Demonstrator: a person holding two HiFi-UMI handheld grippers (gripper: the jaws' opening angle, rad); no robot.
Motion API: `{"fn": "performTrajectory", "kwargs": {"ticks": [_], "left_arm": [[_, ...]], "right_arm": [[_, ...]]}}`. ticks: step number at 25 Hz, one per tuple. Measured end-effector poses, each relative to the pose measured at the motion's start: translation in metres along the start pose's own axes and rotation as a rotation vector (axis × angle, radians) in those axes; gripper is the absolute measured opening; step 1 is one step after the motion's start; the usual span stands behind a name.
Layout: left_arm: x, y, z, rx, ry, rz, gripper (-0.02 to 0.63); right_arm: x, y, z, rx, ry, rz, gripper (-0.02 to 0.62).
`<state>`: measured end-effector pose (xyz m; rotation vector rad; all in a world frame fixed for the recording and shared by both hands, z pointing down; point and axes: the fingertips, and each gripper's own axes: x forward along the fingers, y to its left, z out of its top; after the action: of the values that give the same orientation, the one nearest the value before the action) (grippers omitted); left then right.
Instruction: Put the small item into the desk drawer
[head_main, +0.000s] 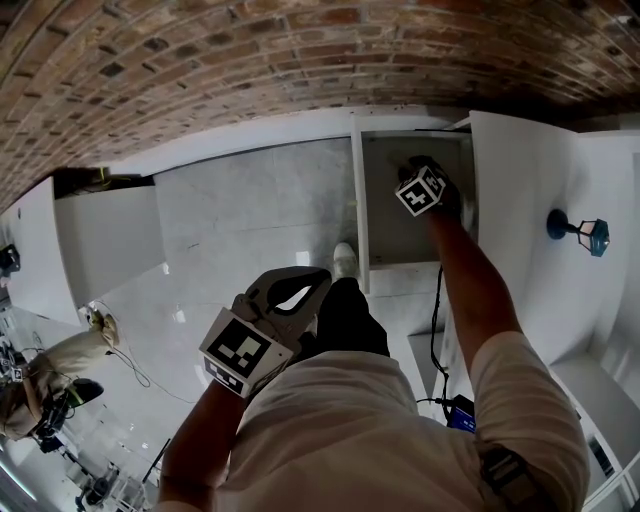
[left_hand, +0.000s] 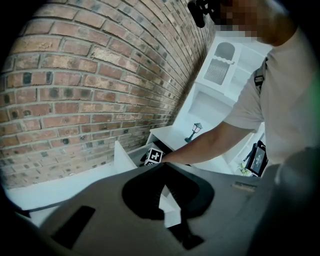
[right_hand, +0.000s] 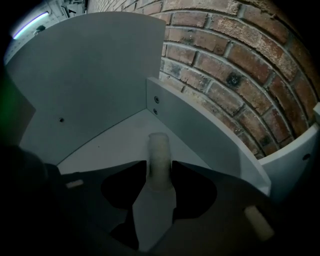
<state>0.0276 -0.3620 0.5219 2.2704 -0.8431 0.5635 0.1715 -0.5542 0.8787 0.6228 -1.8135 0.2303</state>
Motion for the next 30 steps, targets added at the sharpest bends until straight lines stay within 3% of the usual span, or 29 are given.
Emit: {"fn": "performTrajectory", "kwargs": {"ticks": [14, 30], "left_arm": [[-0.044, -0.031, -0.015, 0.075, -0.046, -0.053, 0.005], [-0.152, -0.071, -0.068, 0.168, -0.136, -0.115, 0.005]], "right_arm": [[-0.072, 0.014, 0.002, 0.104, -0.083, -0.087, 0.158], [-0.217, 0.115, 0.015, 0.301, -0.282, -0.154, 0.043]]}}
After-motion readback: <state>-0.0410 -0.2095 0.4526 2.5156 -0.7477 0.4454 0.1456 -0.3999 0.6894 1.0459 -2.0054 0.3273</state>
